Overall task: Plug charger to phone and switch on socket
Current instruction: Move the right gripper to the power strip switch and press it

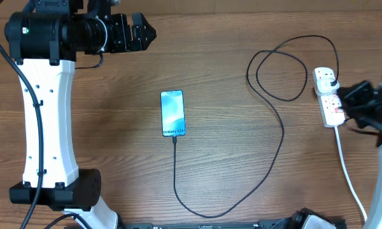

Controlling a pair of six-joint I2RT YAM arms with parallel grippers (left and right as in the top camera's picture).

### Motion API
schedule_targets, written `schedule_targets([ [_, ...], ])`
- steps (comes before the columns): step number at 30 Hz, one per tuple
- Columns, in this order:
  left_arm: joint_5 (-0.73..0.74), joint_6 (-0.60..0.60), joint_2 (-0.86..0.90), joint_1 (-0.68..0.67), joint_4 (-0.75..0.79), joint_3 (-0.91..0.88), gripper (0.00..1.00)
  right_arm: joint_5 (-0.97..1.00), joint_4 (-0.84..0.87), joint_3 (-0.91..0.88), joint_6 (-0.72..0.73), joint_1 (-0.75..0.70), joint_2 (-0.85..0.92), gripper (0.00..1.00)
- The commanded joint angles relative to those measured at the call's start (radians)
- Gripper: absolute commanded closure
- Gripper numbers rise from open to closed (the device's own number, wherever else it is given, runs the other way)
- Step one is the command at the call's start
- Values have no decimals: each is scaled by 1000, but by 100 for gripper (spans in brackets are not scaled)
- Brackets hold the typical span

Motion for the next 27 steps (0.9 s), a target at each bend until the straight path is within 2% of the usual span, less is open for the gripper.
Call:
schedule_targets([
  [1,-12,7,5,-5,1,0,1,-110,44,28,17,-84,93,96],
  [6,-12,7,5,-5,1,0,0,-165,170,28,90,-155,269,96],
  [14,-12,7,5,-5,1,0,0,-322,420,28,195,-166,518,96],
  [18,-12,7,5,-5,1,0,0,-310,480,28,222,-166,588,96],
  [27,-12,7,5,-5,1,0,0,-261,500,28,263,-193,647,96],
])
